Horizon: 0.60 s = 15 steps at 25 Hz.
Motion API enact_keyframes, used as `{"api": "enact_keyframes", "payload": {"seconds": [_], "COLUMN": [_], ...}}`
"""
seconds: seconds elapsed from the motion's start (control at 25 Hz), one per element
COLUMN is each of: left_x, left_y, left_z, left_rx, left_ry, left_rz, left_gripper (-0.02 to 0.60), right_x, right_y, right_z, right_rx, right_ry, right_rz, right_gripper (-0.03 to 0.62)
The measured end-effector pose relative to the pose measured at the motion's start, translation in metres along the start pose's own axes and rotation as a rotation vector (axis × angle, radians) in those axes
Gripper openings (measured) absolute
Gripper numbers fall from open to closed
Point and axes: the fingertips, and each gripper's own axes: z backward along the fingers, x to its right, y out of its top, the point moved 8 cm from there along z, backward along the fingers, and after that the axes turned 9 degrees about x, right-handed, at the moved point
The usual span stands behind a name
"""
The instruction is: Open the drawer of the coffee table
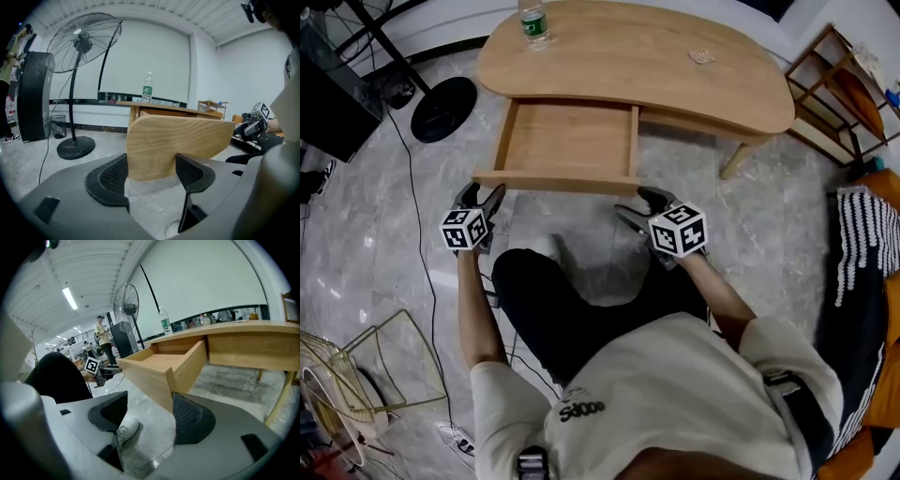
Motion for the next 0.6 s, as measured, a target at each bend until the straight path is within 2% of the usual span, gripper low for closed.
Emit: {"api": "enact_keyframes", "payload": {"seconds": [0.36, 0.6], "left_x": [0.002, 0.000], "left_y": [-0.016, -0.037], "left_z": [-0.005, -0.014], "left_rx": [-0.048, -0.103], "left_ry": [0.002, 0.000], "left_rz": [0.012, 0.042], "left_gripper": [0.313, 0.314], "right_x": [0.010, 0.023], "right_y": [-0.013, -0.031], "right_z": [-0.004, -0.012], "right_rx": [-0.034, -0.046], "right_ry": [-0.003, 0.001], "right_rz": [-0.014, -0.126], "right_gripper": [0.268, 0.268]}}
